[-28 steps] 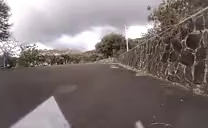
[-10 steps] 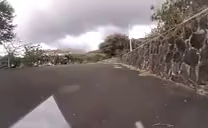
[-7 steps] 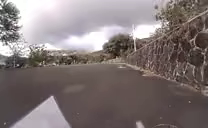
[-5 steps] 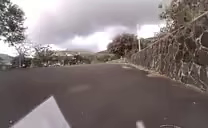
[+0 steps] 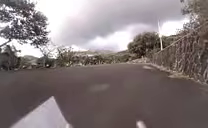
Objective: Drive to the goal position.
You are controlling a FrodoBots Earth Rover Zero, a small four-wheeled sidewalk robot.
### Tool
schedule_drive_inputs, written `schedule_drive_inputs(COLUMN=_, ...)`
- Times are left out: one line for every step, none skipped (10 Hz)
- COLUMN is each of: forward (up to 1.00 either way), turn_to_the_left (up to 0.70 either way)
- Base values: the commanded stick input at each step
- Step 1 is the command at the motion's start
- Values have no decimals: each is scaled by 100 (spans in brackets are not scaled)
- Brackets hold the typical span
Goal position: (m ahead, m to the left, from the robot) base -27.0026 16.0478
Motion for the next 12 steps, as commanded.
schedule_drive_inputs(forward=0, turn_to_the_left=90)
schedule_drive_inputs(forward=0, turn_to_the_left=91)
schedule_drive_inputs(forward=0, turn_to_the_left=91)
schedule_drive_inputs(forward=0, turn_to_the_left=91)
schedule_drive_inputs(forward=0, turn_to_the_left=91)
schedule_drive_inputs(forward=0, turn_to_the_left=91)
schedule_drive_inputs(forward=0, turn_to_the_left=91)
schedule_drive_inputs(forward=0, turn_to_the_left=91)
schedule_drive_inputs(forward=0, turn_to_the_left=91)
schedule_drive_inputs(forward=0, turn_to_the_left=91)
schedule_drive_inputs(forward=0, turn_to_the_left=91)
schedule_drive_inputs(forward=0, turn_to_the_left=91)
